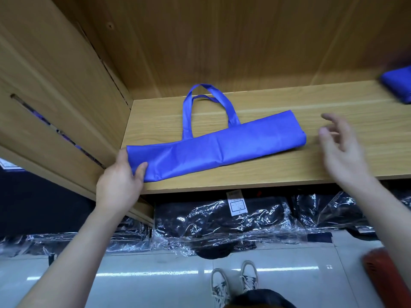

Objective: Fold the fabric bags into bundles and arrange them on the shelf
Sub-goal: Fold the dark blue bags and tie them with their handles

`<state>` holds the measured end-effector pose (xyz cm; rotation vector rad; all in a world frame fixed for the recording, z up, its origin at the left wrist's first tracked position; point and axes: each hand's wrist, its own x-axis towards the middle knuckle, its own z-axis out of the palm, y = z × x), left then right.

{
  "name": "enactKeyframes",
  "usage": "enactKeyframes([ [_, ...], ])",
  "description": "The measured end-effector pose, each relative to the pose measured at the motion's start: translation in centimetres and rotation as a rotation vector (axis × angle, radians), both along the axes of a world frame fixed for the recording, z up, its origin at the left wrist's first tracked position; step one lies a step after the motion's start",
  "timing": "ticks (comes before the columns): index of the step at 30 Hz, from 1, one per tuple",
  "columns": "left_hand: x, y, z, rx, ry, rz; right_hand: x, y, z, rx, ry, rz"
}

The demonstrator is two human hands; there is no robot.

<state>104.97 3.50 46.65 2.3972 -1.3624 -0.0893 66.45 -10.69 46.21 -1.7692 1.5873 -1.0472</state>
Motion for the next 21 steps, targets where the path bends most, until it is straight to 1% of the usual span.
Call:
enactKeyframes([
  [4, -0.9, -0.3, -0.1, 0.017, 0.036, -0.064, 4.2, 1.3, 0.6, -0.193, 0.447, 0.203],
  [5, -1.1, -0.4, -0.2, 0.023, 0.057, -0.077, 5.1, 1.3, 0.3, -0.2, 0.552, 0.253],
  [7, -1.5, -0.5, -0.4, 0.025, 0.086, -0.078, 6.4, 1.2, -0.2, -0.091, 0.697, 0.33],
  [9, -1.8, -0.5, -0.4, 0.028, 0.115, -0.043, 6.6, 1.1, -1.3, 0.006, 0.802, 0.349],
  [11, -1.9, -0.3, -0.2, 0.035, 0.091, 0.013, 6.4, 1.4, -2.1, 0.033, 0.866, 0.341],
  [12, -1.7, -0.3, 0.1, 0.026, 0.0, 0.01, 6.4, 1.6, -2.2, 0.041, 0.879, 0.344],
  [14, -1.4, -0.5, 0.2, -0.016, -0.226, -0.084, 6.5, 1.9, -2.2, 0.062, 0.907, 0.352],
  [15, -1.5, -0.9, 0.2, -0.052, -0.298, -0.166, 6.6, 1.9, -2.2, 0.066, 0.918, 0.35],
  [16, -1.9, -1.3, 0.3, -0.039, -0.3, -0.268, 6.6, 1.9, -2.2, 0.064, 0.922, 0.35],
  [18, -3.3, -2.2, 0.2, 0.137, -0.225, -0.505, 6.5, 1.8, -1.9, 0.063, 0.907, 0.383],
  [19, -4.1, -2.4, -0.2, 0.231, -0.229, -0.589, 6.3, 1.7, -1.8, 0.066, 0.888, 0.414],
  [21, -5.3, -2.4, -0.8, 0.317, -0.323, -0.651, 5.7, 1.2, -1.8, 0.062, 0.856, 0.474],
])
